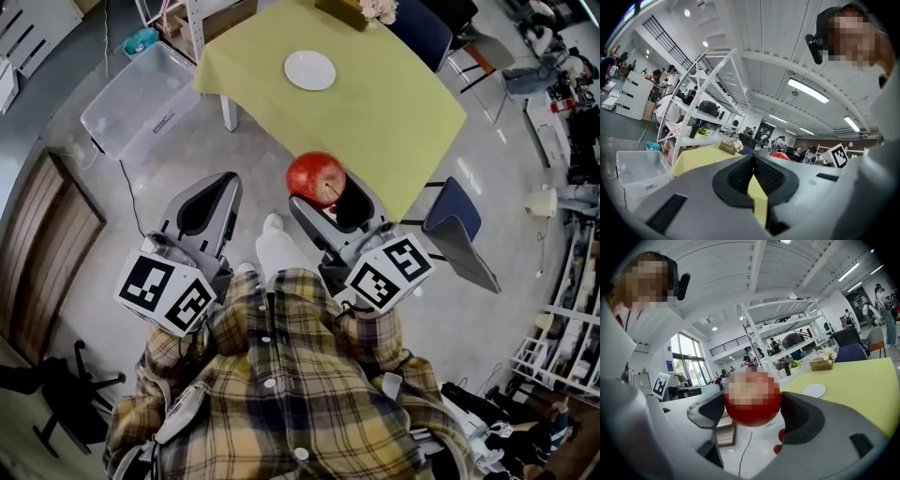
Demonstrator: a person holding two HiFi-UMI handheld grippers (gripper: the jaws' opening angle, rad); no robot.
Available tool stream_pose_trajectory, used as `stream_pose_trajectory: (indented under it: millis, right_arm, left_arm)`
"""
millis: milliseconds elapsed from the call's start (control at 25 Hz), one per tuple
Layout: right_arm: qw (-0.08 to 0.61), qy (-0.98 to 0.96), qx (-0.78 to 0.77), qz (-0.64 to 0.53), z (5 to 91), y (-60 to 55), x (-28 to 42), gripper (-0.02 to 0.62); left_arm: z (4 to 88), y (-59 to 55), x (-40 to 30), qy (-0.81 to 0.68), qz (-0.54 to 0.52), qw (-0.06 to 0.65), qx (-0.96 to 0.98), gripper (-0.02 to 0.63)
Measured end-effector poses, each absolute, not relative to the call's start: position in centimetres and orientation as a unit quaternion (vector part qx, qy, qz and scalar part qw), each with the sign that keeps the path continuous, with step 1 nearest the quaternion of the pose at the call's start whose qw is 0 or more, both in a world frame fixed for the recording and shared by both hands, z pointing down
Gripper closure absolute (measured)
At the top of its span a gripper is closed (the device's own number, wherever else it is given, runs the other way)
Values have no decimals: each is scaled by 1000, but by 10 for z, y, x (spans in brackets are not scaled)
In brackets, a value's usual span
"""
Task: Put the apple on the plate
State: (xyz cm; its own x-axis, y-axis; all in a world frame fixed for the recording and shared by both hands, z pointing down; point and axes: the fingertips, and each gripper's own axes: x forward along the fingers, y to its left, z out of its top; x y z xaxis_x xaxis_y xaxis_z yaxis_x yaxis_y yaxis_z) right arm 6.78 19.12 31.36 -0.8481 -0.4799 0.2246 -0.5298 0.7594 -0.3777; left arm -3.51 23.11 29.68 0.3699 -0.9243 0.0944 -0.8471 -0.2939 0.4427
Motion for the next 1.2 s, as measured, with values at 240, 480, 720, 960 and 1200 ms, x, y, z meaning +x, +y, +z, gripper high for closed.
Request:
stream_pose_trajectory:
  millis: [240, 480, 720, 960, 1200]
  right_arm:
    - [70, -934, 262, 232, 319, 134, 73, 225]
    - [71, -934, 259, 234, 317, 82, 83, 225]
    - [72, -934, 263, 231, 316, 42, 98, 225]
    - [71, -931, 272, 233, 318, 20, 114, 225]
    - [71, -927, 280, 240, 323, -2, 107, 225]
  left_arm:
    - [289, 173, -30, -557, -92, 212, 798, 598]
    - [287, 125, -22, -563, -91, 214, 793, 598]
    - [287, 82, -21, -571, -107, 215, 785, 598]
    - [285, 54, -9, -562, -108, 212, 792, 598]
    - [290, 26, -18, -557, -105, 218, 795, 598]
